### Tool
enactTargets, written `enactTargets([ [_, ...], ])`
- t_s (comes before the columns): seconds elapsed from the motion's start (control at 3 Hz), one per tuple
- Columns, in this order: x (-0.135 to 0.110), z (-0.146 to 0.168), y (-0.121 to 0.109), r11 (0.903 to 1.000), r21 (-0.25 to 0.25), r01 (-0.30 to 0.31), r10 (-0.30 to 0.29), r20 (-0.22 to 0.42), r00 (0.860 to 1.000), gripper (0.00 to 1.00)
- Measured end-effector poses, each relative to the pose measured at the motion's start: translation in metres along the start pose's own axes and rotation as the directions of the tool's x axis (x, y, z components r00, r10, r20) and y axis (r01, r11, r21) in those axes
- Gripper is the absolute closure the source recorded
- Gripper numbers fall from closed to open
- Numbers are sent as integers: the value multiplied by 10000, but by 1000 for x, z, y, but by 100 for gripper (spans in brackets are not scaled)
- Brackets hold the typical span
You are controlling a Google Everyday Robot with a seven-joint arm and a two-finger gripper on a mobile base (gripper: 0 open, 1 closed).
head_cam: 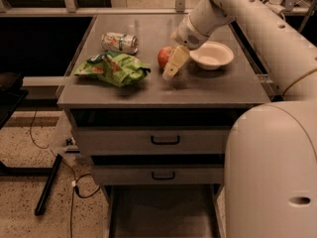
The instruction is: Place apple into bottom drawer
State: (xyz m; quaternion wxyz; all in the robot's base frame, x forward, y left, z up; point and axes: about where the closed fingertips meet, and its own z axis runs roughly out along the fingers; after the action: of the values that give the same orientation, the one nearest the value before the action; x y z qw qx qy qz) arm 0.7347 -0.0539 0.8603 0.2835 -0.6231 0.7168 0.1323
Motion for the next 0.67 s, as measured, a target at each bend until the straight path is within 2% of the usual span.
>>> enactTargets([
  [0.33, 0, 0, 0, 10000, -3, 1, -1, -3, 10000, 18],
  [0.67, 0, 0, 0, 10000, -3, 1, -1, -3, 10000, 41],
])
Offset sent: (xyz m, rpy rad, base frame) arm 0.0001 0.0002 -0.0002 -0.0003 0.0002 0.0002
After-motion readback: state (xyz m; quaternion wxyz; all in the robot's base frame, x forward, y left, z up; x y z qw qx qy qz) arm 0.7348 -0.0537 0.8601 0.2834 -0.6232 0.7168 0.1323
